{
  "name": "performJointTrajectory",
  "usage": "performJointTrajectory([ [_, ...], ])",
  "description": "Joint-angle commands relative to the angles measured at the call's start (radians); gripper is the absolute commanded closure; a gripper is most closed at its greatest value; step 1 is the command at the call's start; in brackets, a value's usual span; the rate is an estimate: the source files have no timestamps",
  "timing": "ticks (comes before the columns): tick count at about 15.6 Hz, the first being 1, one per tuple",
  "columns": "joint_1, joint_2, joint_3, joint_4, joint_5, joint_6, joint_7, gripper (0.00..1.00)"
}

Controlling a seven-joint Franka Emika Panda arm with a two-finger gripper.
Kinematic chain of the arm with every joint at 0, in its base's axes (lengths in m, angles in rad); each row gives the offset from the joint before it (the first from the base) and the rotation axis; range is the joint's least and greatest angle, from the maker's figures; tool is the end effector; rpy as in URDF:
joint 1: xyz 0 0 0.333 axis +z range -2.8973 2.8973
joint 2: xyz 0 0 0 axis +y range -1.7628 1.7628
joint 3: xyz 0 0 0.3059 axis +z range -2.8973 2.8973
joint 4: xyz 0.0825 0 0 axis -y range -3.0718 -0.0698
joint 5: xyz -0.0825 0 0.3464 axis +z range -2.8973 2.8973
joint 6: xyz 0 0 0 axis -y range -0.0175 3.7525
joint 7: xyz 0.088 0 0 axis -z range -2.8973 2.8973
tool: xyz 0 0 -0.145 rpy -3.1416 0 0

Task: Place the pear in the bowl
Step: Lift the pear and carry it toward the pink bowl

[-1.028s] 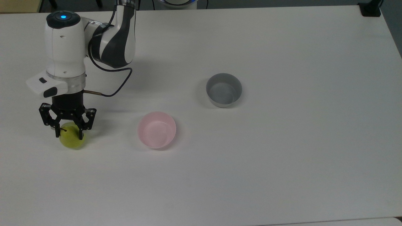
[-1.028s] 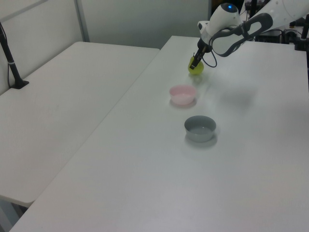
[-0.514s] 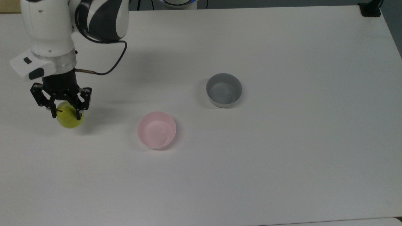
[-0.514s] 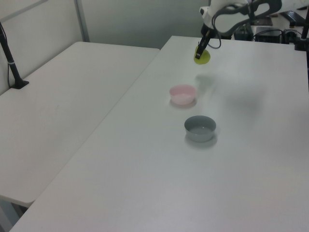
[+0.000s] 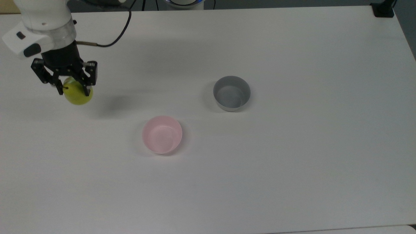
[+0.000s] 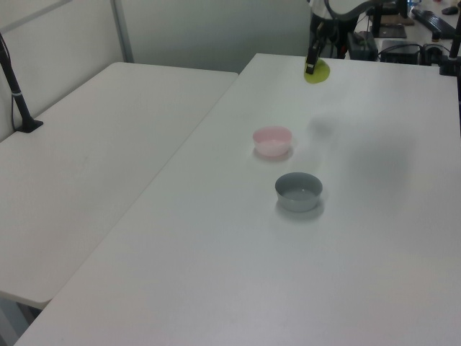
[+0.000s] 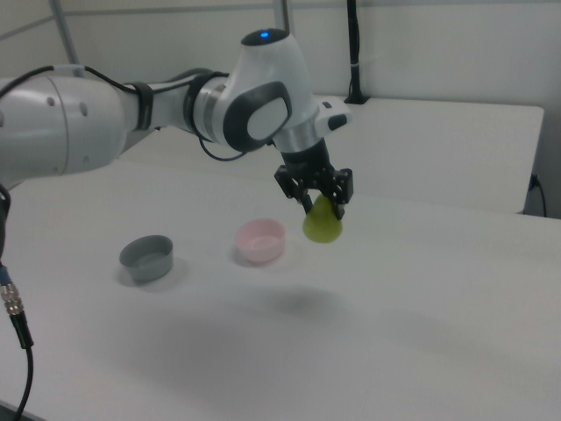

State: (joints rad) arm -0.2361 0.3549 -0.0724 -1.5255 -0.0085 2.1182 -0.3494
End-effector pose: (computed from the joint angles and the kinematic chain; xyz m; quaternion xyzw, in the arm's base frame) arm 0.6288 -0.1950 0.4446 0.9924 0.0258 0.1075 0.0537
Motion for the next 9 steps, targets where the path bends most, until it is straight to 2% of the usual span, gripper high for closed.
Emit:
performJointTrajectory([
  [1, 0.006, -0.086, 0.011, -0.019, 0.028, -0.112, -0.026, 1.00],
  [5, 0.044, -0.097, 0.011, 0.063, 0.096, -0.233, -0.022, 1.00],
  [9, 0.086, -0.117, 0.011, 0.071, 0.139, -0.236, -0.014, 1.00],
])
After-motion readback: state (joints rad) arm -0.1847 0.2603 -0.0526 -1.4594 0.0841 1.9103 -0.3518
